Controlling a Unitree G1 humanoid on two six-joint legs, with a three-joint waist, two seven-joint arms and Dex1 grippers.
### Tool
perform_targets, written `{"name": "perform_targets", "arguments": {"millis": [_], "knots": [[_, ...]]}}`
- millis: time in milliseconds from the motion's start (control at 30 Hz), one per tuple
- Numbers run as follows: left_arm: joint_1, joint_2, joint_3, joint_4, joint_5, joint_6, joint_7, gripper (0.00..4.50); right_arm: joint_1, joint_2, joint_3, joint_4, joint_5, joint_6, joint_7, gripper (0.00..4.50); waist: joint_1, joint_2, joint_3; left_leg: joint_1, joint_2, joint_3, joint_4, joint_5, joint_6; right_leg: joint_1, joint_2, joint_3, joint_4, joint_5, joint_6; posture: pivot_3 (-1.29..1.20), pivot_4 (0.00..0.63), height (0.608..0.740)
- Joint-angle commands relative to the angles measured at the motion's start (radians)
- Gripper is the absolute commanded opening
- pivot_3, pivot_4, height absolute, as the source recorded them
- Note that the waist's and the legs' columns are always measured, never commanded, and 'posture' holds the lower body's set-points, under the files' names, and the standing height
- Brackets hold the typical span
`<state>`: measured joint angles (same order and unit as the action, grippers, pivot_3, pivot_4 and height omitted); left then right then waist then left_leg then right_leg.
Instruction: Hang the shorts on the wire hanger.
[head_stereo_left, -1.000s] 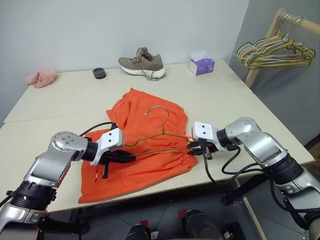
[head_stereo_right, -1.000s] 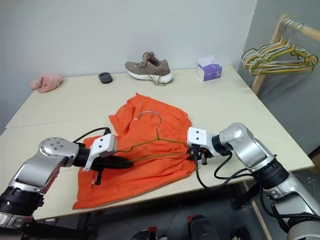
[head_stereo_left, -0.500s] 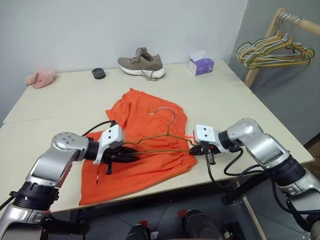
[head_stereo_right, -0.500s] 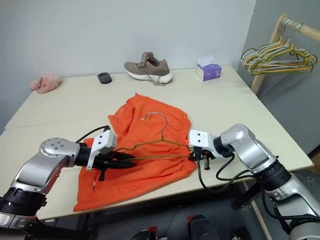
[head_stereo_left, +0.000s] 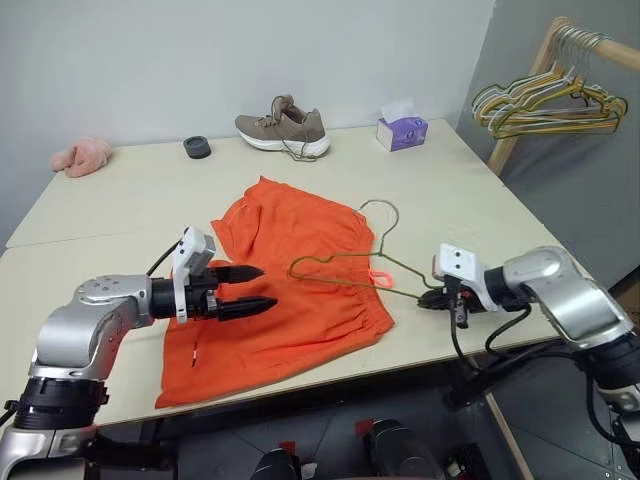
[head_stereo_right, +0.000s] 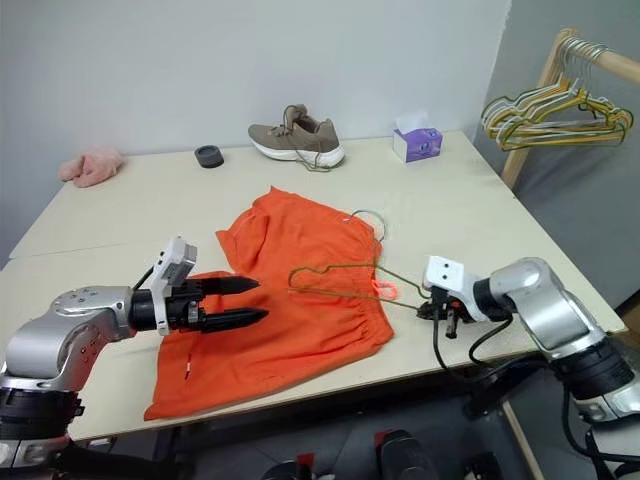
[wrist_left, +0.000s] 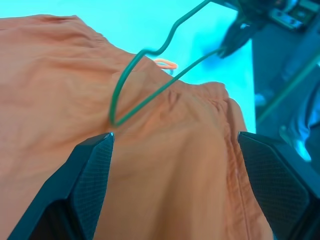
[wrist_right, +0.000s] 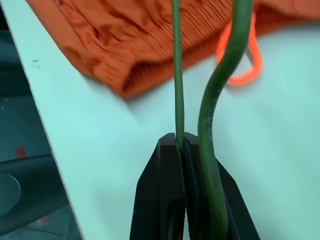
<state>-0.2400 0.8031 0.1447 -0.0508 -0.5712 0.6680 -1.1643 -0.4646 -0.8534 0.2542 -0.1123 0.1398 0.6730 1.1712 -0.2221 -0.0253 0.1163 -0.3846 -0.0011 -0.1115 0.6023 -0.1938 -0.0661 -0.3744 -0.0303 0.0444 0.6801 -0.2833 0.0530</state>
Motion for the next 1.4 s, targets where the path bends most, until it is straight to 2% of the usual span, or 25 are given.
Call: {"name": "perform_targets", "arguments": {"millis": [33, 300, 533, 733, 867, 1133, 1233, 1400], "knots": [[0.077, 0.008, 0.031, -0.013, -0.003, 0.000, 0.018, 4.18, 0.057, -0.040, -0.113, 0.001, 0.044, 0.054, -0.032, 0.00, -0.002, 0.000, 0.000, 0.000, 0.000, 0.000, 0.000, 0.000, 0.000, 0.000, 0.000, 0.000, 0.000, 0.000, 0.000, -0.24, 0.054, 0.740], [0.260, 0.014, -0.030, -0.097, 0.040, -0.050, 0.014, 4.18, 0.173, -0.041, -0.221, 0.030, 0.113, 0.205, -0.109, 0.00, -0.006, 0.000, 0.001, 0.001, 0.000, 0.002, 0.000, 0.000, 0.000, 0.000, 0.000, 0.001, 0.000, -0.003, -0.006, -0.24, 0.065, 0.740], [0.275, 0.003, -0.024, -0.122, 0.050, -0.092, 0.032, 4.18, 0.243, -0.069, -0.262, -0.031, 0.202, 0.318, -0.112, 0.00, -0.003, 0.002, 0.001, 0.002, 0.000, 0.002, 0.000, 0.000, 0.000, 0.001, -0.001, 0.002, 0.000, -0.003, -0.007, -0.23, 0.068, 0.740], [0.237, -0.051, 0.002, -0.101, 0.054, -0.152, 0.103, 4.18, 0.284, -0.101, -0.286, -0.124, 0.299, 0.402, -0.088, 0.00, 0.001, 0.002, 0.003, 0.001, 0.000, 0.003, 0.000, 0.000, 0.000, 0.000, -0.001, 0.001, -0.001, -0.004, -0.007, -0.23, 0.073, 0.740], [0.182, -0.103, 0.034, -0.057, 0.066, -0.224, 0.165, 4.18, 0.279, -0.106, -0.285, -0.154, 0.341, 0.401, -0.090, 0.00, 0.002, 0.001, 0.005, 0.001, 0.000, 0.002, 0.000, 0.000, 0.000, 0.001, -0.001, 0.001, -0.001, -0.004, -0.007, -0.23, 0.075, 0.740], [0.170, -0.100, 0.034, -0.038, 0.084, -0.291, 0.168, 4.18, 0.252, -0.138, -0.276, -0.151, 0.356, 0.380, -0.102, 0.00, 0.002, 0.001, 0.007, 0.000, 0.000, 0.003, -0.001, -0.001, -0.001, 0.000, -0.001, 0.002, -0.002, -0.004, -0.007, -0.22, 0.076, 0.740], [0.178, -0.090, 0.017, -0.053, 0.097, -0.305, 0.152, 4.18, 0.204, -0.124, -0.222, -0.114, 0.354, 0.410, -0.110, 0.00, 0.001, 0.001, 0.008, 0.000, 0.000, 0.003, -0.001, -0.001, -0.001, 0.000, -0.001, 0.002, -0.002, -0.004, -0.007, -0.22, 0.079, 0.740], [0.171, -0.095, -0.013, -0.078, 0.116, -0.319, 0.147, 4.18, 0.110, -0.030, -0.180, -0.020, 0.380, 0.583, -0.189, 0.00, 0.001, -0.001, 0.011, 0.001, 0.000, 0.003, -0.001, -0.001, -0.001, 0.000, -0.001, 0.002, -0.002, -0.004, -0.007, -0.21, 0.081, 0.740]]}}
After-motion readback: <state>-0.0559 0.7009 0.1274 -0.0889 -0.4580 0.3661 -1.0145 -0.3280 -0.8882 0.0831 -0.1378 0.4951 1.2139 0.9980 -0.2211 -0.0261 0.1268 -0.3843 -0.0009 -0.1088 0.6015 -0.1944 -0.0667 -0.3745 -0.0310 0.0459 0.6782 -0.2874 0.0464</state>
